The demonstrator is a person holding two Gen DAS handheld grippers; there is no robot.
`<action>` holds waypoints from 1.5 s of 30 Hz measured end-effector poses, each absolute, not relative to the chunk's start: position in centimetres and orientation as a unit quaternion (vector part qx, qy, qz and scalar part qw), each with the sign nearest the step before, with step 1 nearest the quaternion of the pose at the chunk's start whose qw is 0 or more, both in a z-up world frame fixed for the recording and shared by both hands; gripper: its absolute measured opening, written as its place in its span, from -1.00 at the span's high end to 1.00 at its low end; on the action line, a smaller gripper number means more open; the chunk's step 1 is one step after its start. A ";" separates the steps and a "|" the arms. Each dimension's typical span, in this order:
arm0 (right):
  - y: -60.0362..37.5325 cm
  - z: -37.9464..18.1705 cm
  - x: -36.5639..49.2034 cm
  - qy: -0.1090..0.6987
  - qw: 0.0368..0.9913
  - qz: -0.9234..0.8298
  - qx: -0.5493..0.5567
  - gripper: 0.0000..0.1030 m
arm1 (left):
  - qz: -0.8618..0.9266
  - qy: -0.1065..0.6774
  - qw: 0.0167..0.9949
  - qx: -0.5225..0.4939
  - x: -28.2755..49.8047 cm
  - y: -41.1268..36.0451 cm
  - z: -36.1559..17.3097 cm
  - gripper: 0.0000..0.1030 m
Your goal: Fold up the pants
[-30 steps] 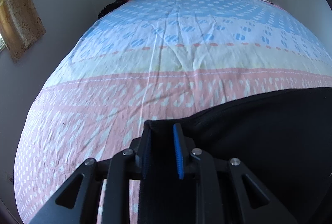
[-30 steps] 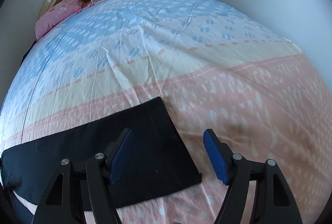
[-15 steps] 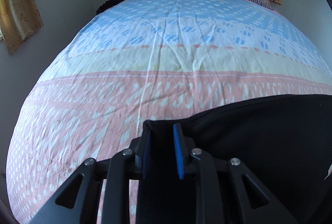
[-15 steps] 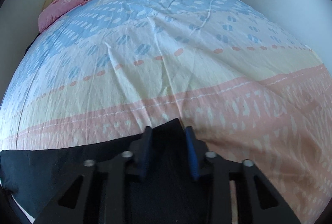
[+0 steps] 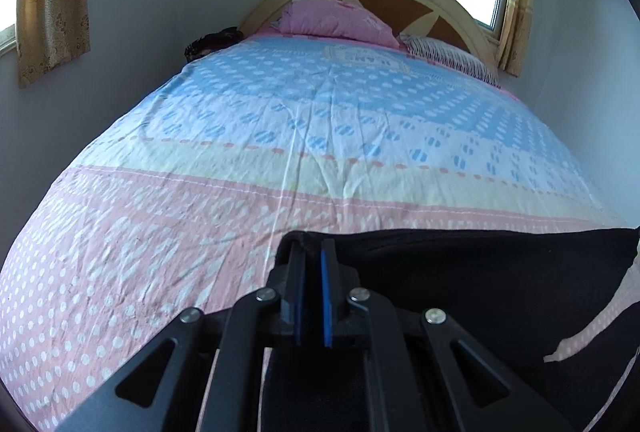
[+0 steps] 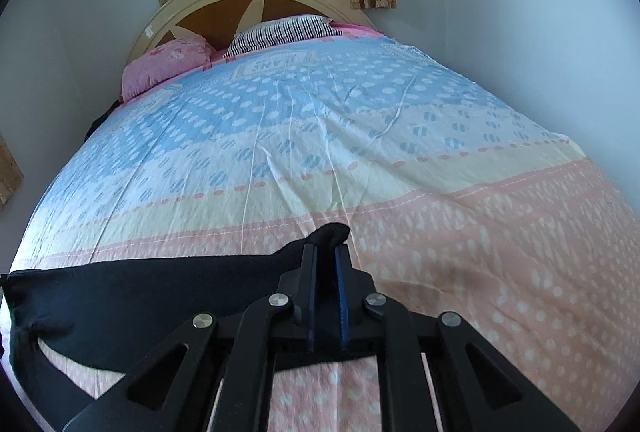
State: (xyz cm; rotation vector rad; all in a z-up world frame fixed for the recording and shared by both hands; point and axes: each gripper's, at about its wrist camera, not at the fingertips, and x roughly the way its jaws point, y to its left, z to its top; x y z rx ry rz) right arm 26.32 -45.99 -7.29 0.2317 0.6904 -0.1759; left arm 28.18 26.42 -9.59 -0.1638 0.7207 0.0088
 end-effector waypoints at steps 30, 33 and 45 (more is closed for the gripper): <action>-43.0 -8.9 5.2 0.316 0.936 -0.123 0.094 0.18 | -0.045 0.343 0.927 -0.147 14.6 28.0 -14.3 0.86; -36.9 -6.8 6.1 0.300 0.952 -0.051 0.039 -0.50 | -0.044 0.339 0.928 -0.146 14.7 27.9 -13.9 0.86; -10.7 -11.1 13.7 0.358 0.896 0.176 -0.198 -0.05 | -0.048 0.332 0.929 -0.158 14.3 28.1 -14.6 0.86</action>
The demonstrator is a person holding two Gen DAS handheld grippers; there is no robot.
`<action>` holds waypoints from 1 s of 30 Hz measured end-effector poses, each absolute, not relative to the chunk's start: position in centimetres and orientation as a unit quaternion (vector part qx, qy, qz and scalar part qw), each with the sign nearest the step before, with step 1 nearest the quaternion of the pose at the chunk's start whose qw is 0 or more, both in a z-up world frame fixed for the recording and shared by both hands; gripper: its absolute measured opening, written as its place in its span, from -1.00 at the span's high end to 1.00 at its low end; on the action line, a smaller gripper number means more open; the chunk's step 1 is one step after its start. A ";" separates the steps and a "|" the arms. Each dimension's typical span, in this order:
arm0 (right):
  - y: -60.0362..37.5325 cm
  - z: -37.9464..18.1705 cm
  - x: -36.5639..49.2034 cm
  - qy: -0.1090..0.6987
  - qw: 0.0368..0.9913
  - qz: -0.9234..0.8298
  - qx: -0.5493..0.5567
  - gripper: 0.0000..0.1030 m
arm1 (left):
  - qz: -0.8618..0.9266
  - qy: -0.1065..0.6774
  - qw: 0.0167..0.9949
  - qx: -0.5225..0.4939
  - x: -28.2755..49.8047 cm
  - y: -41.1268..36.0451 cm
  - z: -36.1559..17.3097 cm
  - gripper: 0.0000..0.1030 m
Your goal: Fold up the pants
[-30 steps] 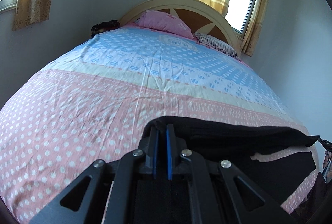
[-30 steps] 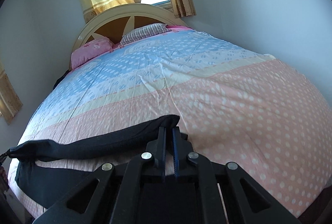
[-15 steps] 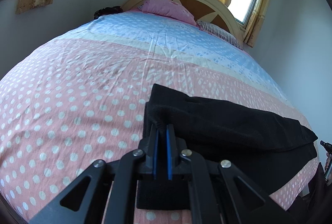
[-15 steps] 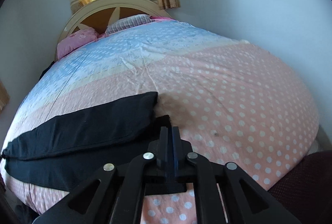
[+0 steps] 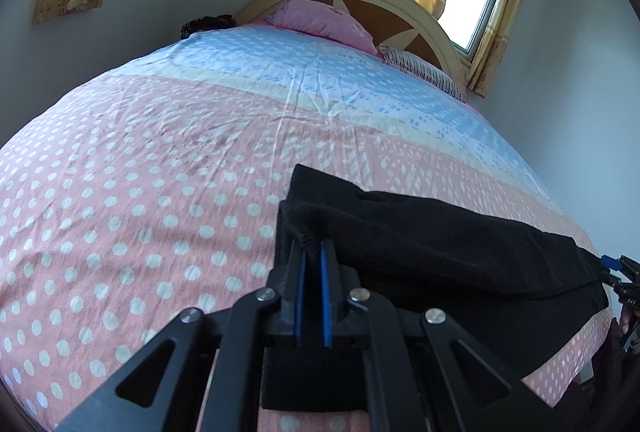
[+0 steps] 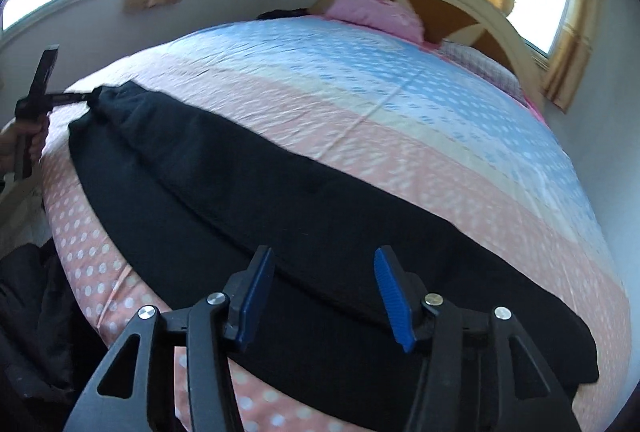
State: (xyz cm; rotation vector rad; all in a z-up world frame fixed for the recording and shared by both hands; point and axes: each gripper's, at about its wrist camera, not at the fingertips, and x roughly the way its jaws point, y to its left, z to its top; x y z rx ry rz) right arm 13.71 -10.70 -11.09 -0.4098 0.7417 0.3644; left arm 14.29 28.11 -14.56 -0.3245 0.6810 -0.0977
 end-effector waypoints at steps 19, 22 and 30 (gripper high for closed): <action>-4.4 -14.8 14.0 0.361 0.850 0.211 -0.319 0.93 | -0.160 0.223 0.961 -0.038 10.8 27.5 -10.1 0.86; -5.0 -14.7 12.7 0.364 0.848 0.212 -0.323 0.94 | -0.159 0.244 0.956 -0.042 9.7 28.3 -12.4 0.86; -5.4 -13.0 10.3 0.361 0.854 0.223 -0.300 0.94 | -0.164 0.258 0.949 -0.075 7.1 29.1 -14.2 0.86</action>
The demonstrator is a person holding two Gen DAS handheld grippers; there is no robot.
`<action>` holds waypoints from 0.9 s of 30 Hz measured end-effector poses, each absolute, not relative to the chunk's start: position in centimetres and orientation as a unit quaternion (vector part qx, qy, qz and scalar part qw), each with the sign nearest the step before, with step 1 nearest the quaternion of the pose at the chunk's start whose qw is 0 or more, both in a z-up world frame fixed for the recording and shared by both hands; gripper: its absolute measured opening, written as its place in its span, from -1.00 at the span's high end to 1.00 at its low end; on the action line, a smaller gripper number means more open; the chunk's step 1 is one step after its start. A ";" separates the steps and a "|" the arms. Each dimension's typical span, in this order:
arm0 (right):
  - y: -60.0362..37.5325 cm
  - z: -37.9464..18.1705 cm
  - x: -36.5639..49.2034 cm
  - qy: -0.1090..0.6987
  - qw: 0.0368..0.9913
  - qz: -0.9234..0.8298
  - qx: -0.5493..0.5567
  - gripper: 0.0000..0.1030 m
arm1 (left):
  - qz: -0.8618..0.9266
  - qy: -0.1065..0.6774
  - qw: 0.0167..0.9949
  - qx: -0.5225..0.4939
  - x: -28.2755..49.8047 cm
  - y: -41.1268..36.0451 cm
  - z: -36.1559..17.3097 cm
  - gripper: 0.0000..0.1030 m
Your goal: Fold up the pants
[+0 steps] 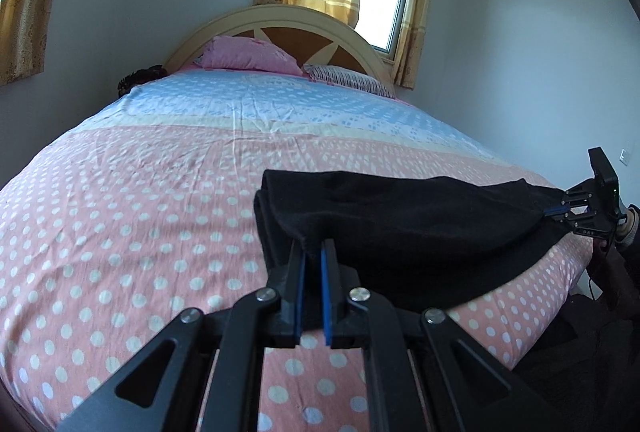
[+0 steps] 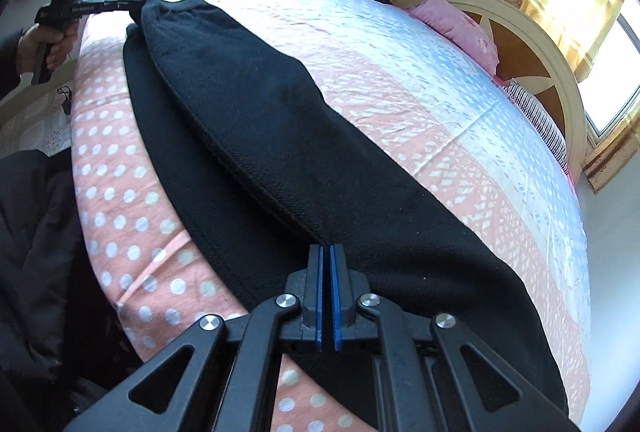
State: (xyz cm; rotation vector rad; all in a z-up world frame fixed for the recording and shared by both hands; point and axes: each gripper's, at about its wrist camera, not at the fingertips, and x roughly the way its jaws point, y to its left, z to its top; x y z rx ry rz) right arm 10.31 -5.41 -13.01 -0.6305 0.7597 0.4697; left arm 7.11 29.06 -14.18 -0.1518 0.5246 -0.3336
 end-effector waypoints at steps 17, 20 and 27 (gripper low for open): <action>-5.4 -15.4 8.9 0.395 0.839 0.234 -0.291 0.94 | -0.176 0.270 0.939 -0.124 6.1 30.0 -15.7 0.86; -5.7 -15.0 8.9 0.394 0.843 0.237 -0.281 0.94 | -0.174 0.271 0.938 -0.127 6.2 30.1 -16.2 0.86; -6.1 -15.6 8.7 0.398 0.840 0.240 -0.280 0.94 | -0.175 0.271 0.938 -0.123 5.8 30.2 -16.1 0.86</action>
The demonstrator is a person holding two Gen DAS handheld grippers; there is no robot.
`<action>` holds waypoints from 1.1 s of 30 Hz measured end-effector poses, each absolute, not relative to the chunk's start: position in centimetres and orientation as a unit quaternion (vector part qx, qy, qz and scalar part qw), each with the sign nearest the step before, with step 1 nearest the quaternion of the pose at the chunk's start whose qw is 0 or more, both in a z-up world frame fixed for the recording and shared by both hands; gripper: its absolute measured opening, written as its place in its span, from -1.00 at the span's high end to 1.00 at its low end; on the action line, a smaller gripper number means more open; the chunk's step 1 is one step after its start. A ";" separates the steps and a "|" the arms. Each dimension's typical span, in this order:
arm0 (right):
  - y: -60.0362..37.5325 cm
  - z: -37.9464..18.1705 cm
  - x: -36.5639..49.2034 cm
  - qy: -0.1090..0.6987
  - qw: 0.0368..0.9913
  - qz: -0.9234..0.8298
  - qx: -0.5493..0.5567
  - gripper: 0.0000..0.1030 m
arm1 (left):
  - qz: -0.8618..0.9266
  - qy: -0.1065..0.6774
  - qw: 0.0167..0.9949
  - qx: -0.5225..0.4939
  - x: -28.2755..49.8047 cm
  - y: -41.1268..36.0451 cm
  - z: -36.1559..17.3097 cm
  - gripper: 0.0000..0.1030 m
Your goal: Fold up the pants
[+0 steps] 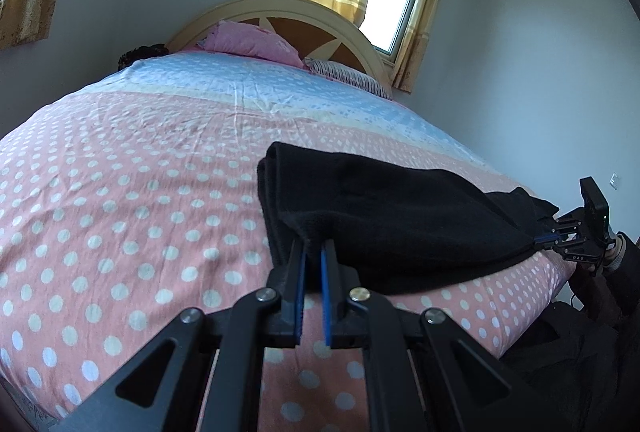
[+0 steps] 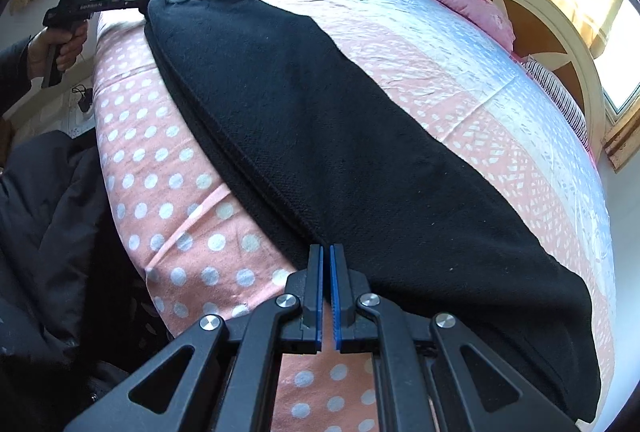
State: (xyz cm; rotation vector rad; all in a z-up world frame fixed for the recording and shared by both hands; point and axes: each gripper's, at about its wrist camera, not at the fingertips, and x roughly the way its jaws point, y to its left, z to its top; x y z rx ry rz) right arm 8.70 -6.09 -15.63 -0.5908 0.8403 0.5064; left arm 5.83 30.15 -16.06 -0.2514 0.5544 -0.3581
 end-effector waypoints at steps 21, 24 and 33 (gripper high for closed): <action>-6.6 -15.7 7.9 0.394 0.836 0.253 -0.285 0.55 | -0.056 0.263 0.958 -0.099 3.5 33.2 -13.8 0.02; -7.4 -15.4 7.3 0.389 0.841 0.248 -0.282 0.14 | -0.012 0.248 0.963 -0.107 2.9 34.4 -12.7 -0.01; -11.9 -14.8 6.7 0.381 0.877 0.214 -0.198 0.14 | -0.055 0.284 0.956 -0.045 5.2 28.6 -13.0 -0.03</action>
